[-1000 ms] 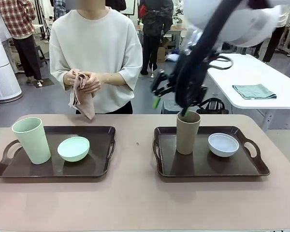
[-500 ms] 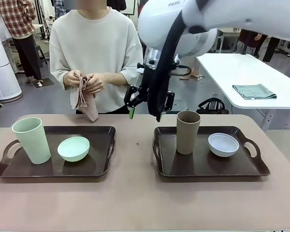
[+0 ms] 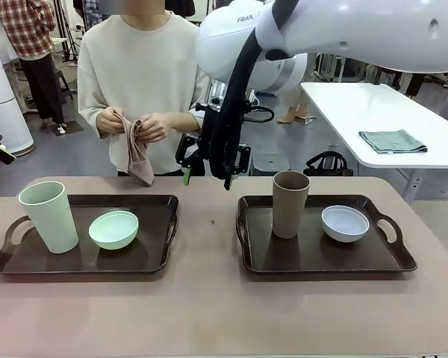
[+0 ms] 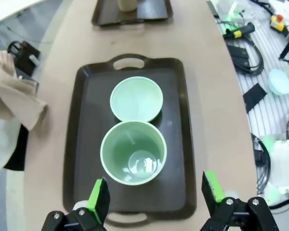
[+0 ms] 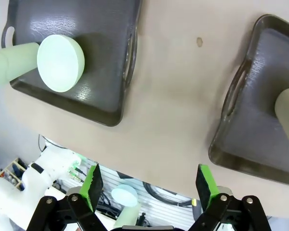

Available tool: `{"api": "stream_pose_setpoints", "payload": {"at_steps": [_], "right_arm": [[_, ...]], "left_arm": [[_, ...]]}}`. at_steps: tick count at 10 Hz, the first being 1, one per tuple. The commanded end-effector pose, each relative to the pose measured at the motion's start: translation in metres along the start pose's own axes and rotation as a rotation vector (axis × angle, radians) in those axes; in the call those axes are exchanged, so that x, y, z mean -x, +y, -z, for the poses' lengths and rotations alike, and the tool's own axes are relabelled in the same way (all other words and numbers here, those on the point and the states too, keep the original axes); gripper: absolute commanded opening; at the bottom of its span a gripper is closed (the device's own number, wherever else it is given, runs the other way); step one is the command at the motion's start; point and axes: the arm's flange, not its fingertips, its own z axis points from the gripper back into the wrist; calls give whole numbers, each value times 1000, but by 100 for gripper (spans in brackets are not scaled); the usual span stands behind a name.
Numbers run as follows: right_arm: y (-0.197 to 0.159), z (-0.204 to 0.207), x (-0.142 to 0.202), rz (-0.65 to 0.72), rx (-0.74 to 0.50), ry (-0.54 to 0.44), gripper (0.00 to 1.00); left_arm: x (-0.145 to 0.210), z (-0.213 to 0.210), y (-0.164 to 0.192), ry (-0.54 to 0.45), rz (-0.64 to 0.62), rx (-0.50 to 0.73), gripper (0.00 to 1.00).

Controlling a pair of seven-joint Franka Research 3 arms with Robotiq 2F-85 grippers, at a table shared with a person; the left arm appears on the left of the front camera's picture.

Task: Set up a tray with a mat and arrange the tableware.
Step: Pick up the Picnic Bowl and Reusable plastic cup from the Handle tray in front of the human's position and hold them in the air.

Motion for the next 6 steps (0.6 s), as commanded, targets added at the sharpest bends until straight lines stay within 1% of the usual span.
{"api": "stream_pose_setpoints", "payload": {"at_steps": [1, 2, 3, 4, 5, 6], "right_arm": [[-4, 1, 4, 3, 9, -2, 100], [-4, 1, 4, 3, 9, -2, 100], [-1, 0, 0, 2, 1, -1, 100], [13, 12, -12, 83, 60, -57, 100], [32, 21, -26, 100, 97, -100, 100], [51, 28, -34, 86, 129, -155, 100]], "left_arm": [[5, 0, -3, -24, 5, -4, 100], [5, 0, -3, -24, 5, -4, 100], [3, -1, -1, 1, -8, -1, 100], [15, -5, 13, -22, -34, 9, 100], [28, -9, 26, -35, -57, 12, 100], [45, -8, 33, -29, -55, 35, 100]]}}
